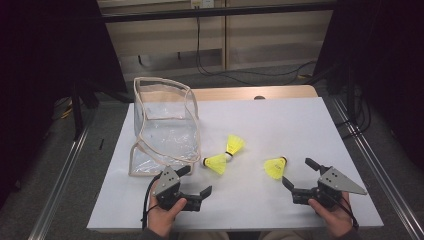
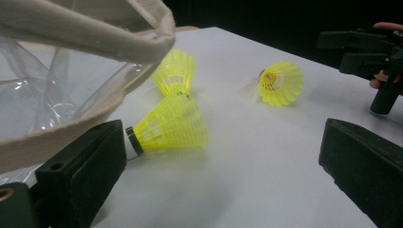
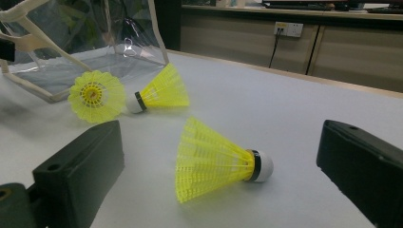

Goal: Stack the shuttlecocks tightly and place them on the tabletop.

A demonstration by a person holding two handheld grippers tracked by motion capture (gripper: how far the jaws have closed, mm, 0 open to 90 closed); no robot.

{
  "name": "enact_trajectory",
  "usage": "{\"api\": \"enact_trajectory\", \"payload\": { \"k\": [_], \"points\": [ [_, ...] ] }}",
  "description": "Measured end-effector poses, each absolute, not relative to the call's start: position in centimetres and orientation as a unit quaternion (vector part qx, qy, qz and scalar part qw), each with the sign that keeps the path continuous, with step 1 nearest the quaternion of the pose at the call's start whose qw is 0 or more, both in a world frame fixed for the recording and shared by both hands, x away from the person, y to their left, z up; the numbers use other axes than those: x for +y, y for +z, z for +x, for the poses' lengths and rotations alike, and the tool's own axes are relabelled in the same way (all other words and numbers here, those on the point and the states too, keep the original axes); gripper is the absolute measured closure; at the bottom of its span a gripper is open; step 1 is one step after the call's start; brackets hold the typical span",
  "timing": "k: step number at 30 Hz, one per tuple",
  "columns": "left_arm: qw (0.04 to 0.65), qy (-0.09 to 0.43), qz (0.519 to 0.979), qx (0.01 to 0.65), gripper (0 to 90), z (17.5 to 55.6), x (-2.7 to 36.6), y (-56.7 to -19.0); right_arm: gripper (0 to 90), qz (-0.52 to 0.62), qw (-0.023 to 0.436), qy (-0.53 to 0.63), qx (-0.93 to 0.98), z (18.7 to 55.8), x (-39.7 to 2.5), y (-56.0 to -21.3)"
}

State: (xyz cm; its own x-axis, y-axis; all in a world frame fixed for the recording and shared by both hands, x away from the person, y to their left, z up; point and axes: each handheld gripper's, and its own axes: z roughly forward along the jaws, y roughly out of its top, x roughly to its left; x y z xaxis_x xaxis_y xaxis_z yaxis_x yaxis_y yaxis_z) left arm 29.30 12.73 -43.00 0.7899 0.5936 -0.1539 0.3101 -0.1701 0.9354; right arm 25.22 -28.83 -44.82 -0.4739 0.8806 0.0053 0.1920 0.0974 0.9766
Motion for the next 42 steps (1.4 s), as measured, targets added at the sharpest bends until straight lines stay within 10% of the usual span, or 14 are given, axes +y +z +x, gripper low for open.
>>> {"api": "enact_trajectory", "payload": {
  "k": [42],
  "points": [
    [0.546, 0.119, 0.771, 0.306, 2.4, 30.5, 8.2, -43.6, 1.6, 0.397, 0.317, 0.540, 0.671, 25.2, -28.8, -44.8]
  ]
}}
